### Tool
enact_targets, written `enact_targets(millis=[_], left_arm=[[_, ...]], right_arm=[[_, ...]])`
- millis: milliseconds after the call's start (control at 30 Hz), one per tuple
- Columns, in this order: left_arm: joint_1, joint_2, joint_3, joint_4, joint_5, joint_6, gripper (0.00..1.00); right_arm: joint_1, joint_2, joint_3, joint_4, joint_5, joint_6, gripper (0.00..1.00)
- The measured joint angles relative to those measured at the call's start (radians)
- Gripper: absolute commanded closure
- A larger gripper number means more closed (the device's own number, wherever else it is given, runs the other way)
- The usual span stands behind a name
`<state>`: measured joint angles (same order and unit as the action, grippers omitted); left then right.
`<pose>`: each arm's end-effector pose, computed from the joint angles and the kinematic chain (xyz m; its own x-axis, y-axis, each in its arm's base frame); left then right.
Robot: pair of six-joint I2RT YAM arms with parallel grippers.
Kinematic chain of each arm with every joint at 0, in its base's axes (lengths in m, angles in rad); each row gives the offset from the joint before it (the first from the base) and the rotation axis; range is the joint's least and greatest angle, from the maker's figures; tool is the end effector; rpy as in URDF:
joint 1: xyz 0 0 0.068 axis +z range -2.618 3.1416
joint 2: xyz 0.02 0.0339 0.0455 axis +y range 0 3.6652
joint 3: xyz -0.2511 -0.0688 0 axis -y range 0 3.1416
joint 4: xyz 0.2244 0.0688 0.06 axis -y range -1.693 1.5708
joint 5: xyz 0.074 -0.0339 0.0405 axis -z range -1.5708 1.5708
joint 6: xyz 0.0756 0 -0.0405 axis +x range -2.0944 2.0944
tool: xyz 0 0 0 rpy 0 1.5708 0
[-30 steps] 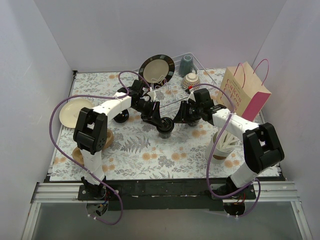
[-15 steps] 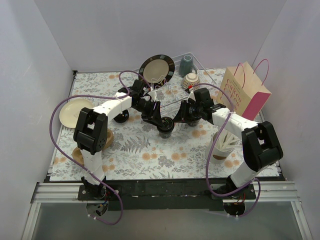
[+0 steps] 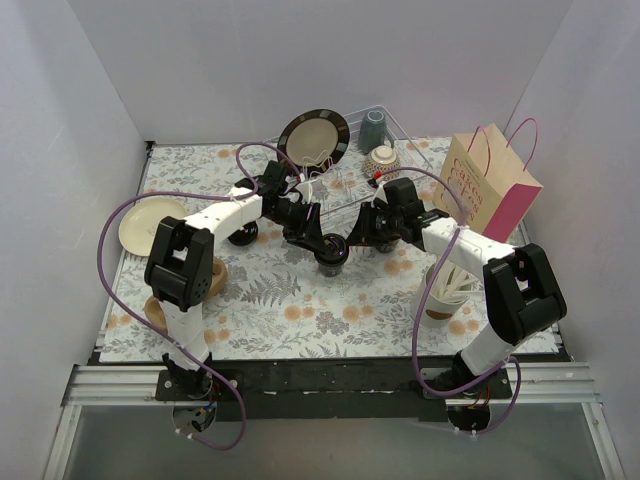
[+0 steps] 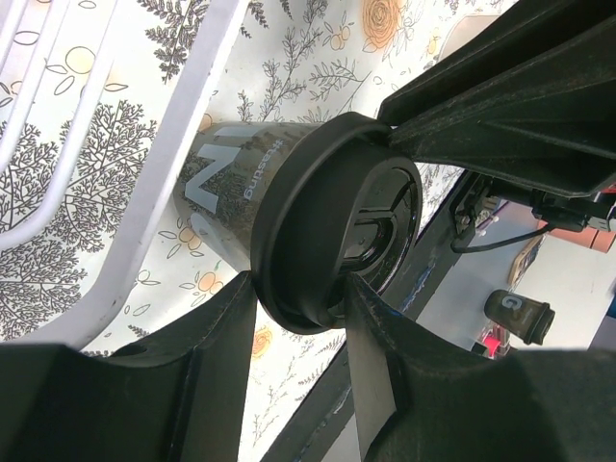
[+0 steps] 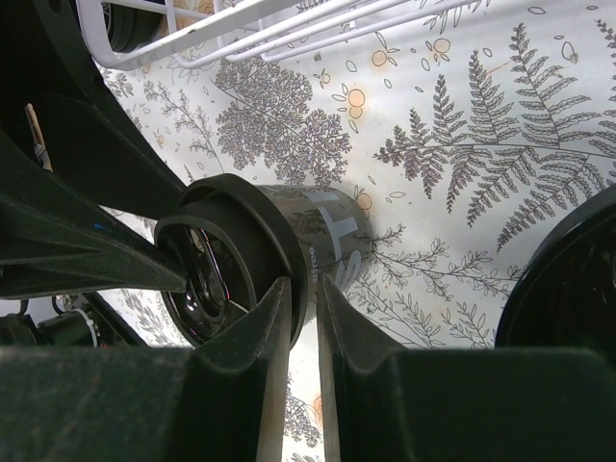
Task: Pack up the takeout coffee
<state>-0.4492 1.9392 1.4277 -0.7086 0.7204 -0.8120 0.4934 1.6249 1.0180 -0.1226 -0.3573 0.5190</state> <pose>0.3210 -0.2101 0.1674 -0.9670 -0.1392 0.2132 -0.2489 0.6940 -0.6756 0.3046 0.1938 0.1890 -0.8437 0.0739 -0.5317 -0.2935 0.7658 0.5722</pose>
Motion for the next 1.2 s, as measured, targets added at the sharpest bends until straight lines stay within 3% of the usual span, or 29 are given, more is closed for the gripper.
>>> enact_targets(millis=[533,900,1200], left_arm=[[-0.012,-0.009,-0.012,0.051,-0.005,0.001,0.65],[-0.026,0.006,0.002,0.079,-0.003,0.002,0.65],[-0.028,0.013,0.006,0.083,0.002,0.004,0.66]], right_arm=[[0.01,0.002,0.169,-0.204,0.079,-0.074,0.73],[-0.056,0.084,0.206,-0.186,-0.105,-0.163,0.73],[-0.075,0.124,0.23,-0.197,-0.171,-0.218,0.73]])
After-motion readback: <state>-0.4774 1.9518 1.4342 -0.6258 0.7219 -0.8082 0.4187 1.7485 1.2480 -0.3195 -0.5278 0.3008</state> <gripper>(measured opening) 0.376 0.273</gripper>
